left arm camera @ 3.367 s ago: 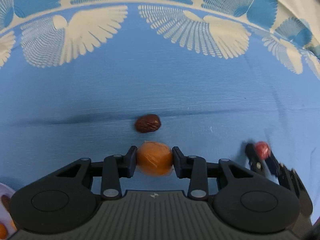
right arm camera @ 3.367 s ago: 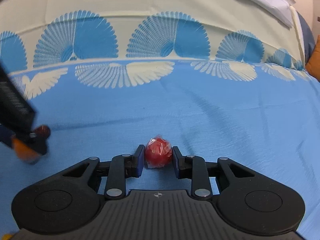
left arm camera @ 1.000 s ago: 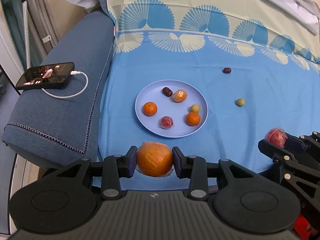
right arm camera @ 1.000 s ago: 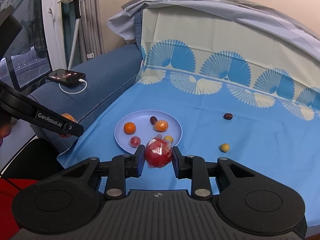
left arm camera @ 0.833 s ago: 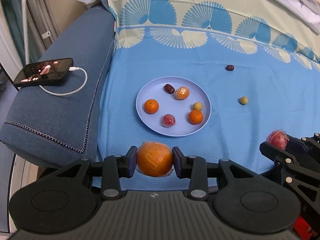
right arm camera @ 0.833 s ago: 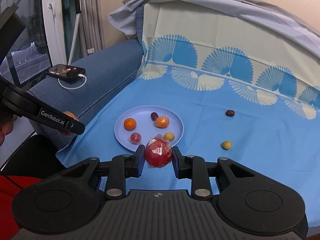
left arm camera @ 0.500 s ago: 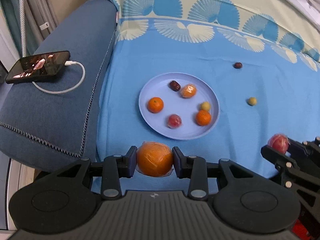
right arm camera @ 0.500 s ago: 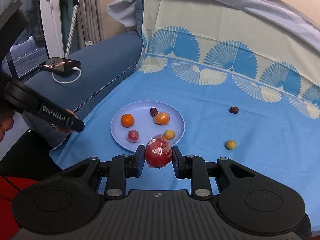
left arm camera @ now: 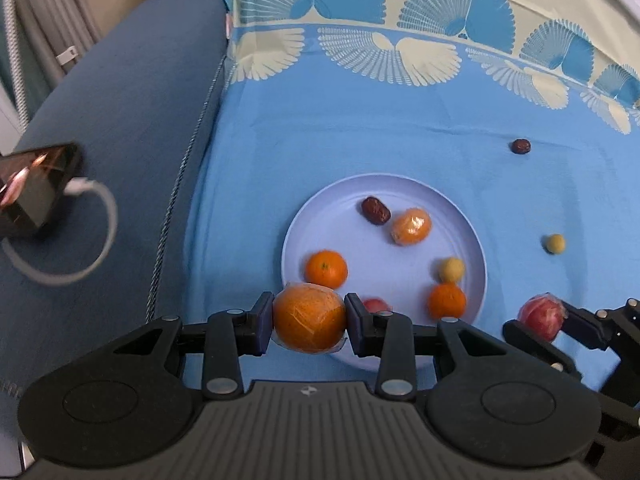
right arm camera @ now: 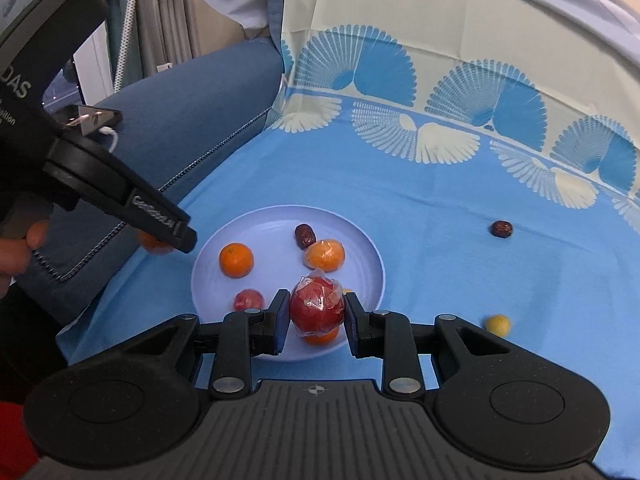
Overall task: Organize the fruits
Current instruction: 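Carry the mandarin and plum over the plate and open both grippers, then lift both open tools off the plate toward the last date and yellow fruit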
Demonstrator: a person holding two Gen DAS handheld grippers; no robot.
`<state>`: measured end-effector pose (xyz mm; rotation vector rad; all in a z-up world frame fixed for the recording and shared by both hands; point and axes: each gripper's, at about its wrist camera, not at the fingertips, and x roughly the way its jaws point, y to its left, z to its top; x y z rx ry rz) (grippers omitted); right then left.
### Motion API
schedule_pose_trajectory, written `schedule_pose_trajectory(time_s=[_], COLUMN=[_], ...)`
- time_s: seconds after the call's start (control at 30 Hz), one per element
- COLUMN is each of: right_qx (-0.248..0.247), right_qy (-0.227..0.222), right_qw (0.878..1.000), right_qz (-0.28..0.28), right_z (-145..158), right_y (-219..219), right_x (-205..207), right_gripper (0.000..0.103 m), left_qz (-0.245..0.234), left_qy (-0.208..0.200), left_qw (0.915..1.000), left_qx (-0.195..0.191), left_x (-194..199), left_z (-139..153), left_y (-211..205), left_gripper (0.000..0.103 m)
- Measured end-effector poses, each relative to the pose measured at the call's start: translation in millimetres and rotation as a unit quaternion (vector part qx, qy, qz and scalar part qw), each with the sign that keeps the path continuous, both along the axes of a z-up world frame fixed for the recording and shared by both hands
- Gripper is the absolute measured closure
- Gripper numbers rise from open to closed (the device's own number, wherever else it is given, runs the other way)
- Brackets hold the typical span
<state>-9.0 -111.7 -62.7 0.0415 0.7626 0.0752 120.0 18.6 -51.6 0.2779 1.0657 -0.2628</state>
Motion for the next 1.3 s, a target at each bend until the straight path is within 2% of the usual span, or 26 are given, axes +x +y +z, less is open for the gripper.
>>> schedule_pose_trajectory(time_s=[0.43,0.47,0.5,0.53,0.57,0.63,0.77,0.87,1.03,1.3], right_qx=[0.004,0.007,0.011,0.014,0.016,0.017,0.020,0.030,0.041,0.014], right_qy=[0.030,0.034,0.038,0.042,0.046,0.043,0.057,0.068,0.086,0.030], right_qw=[1.000,0.999,0.999,0.999,0.999,0.999,0.998,0.997,0.995,0.999], right_qz=[0.009,0.010,0.009,0.005,-0.003,-0.016,-0.026,-0.026,-0.034,-0.030], right_z=[-38.7,-41.5,-43.7,-45.3,-46.1,-45.8,-43.0,-35.6,-19.9,16.6], right_y=[-8.8,-9.9,-11.2,-12.6,-13.6,-14.6,-14.8,-14.6,-9.7,6.4], right_x=[63.6,67.5,70.7,73.5,75.9,75.9,63.1,40.5,-2.2,-61.1], right_gripper=[0.073,0.072,0.071,0.056,0.033,0.014,0.011,0.009,0.004,0.001], left_qz=[-0.014,-0.012,-0.009,-0.004,0.002,0.010,-0.013,-0.019,-0.016,0.001], left_qy=[0.027,0.028,0.028,0.025,0.017,-0.008,0.003,-0.002,0.013,-0.001], left_qw=[0.9994,0.9994,0.9994,0.9995,0.9996,0.9996,0.9990,0.9990,0.9989,0.9986], left_qx=[0.016,0.017,0.016,0.017,0.020,0.025,0.043,0.040,0.042,0.053], left_x=[55.7,59.4,62.6,64.1,65.4,62.8,51.2,29.3,-13.4,-82.8], left_z=[-47.1,-50.3,-51.8,-52.3,-51.2,-46.3,-44.6,-34.5,-21.2,-4.9], left_y=[-29.9,-30.4,-31.0,-30.4,-29.8,-27.7,-26.5,-18.8,-3.5,26.2], left_gripper=[0.061,0.058,0.052,0.026,0.000,0.000,0.000,0.000,0.000,0.000])
